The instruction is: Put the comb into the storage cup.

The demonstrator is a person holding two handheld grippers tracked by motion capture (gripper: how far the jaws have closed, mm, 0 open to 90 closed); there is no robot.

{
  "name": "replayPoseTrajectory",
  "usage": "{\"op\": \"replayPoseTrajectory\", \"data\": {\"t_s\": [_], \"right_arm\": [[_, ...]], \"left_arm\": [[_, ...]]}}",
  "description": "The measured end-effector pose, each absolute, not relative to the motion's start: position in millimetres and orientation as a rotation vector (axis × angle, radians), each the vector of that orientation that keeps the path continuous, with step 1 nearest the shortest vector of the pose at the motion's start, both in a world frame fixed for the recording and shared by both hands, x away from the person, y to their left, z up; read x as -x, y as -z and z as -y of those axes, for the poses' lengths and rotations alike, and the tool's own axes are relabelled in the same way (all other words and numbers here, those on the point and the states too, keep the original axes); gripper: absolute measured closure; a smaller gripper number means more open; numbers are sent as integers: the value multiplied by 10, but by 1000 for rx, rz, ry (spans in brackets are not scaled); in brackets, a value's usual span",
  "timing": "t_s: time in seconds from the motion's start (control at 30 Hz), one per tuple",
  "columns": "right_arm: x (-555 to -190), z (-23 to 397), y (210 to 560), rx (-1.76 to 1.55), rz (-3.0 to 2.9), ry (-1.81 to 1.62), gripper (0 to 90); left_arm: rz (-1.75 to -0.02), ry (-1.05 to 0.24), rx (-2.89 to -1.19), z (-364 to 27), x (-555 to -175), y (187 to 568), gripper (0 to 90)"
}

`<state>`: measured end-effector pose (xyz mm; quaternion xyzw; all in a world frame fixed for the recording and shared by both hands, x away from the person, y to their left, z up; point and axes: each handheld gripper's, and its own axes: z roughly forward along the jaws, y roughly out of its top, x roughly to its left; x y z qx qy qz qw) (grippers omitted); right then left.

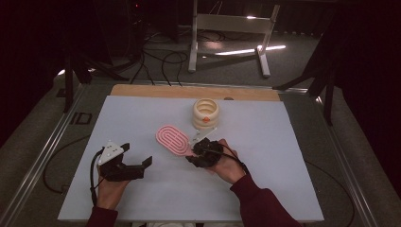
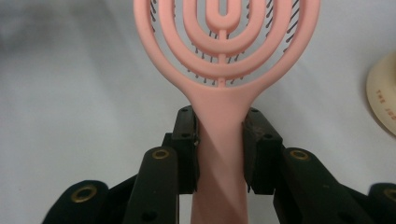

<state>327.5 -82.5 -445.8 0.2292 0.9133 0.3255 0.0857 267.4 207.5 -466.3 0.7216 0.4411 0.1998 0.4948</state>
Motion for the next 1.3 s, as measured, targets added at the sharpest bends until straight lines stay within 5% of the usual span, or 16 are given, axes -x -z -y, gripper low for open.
{"op": "replayPoseTrajectory", "data": {"t_s": [1.3], "right_arm": [[-3198, 532, 4472, -614, -2707, -1036, 695]], "left_arm": [[-1111, -220, -1632, -1645, -2905, 4689, 0]]}}
